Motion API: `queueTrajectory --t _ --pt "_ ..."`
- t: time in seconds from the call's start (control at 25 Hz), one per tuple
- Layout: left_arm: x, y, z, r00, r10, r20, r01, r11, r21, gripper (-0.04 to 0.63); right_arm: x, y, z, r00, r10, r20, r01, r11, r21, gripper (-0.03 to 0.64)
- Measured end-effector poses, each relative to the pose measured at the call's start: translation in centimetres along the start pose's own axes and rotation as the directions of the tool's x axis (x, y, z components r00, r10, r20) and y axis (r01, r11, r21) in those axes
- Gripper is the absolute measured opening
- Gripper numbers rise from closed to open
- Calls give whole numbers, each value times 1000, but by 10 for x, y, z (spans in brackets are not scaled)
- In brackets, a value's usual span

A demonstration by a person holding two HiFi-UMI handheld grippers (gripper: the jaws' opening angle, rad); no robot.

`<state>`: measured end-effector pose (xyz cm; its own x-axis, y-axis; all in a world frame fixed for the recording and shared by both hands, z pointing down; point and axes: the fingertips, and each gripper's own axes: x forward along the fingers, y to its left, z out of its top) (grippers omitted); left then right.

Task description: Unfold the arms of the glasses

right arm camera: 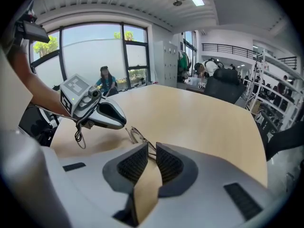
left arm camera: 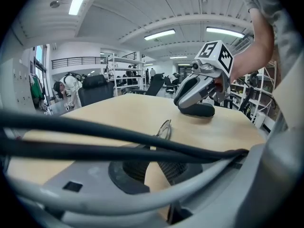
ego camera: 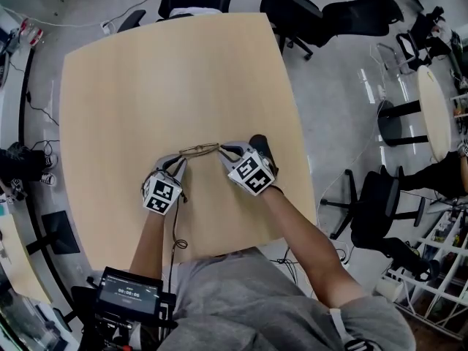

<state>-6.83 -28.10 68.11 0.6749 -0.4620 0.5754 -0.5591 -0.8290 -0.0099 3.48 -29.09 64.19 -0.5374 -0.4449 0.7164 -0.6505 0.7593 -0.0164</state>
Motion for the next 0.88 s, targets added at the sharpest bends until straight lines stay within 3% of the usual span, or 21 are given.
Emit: queueTrajectory --t 0.16,0.64,0.88 --pt "10 7 -3 1000 7 21 -7 1000 12 21 23 -7 -13 999 7 -47 -8 999 -31 71" --pt "27 1 -18 996 -91 3 91 996 -4 23 48 -10 -33 984 -8 -176 -15 991 -129 72" --pt "21 -2 -13 993 -119 2 119 993 -12 21 40 -7 -32 983 -30 -182 -2 986 -169 28"
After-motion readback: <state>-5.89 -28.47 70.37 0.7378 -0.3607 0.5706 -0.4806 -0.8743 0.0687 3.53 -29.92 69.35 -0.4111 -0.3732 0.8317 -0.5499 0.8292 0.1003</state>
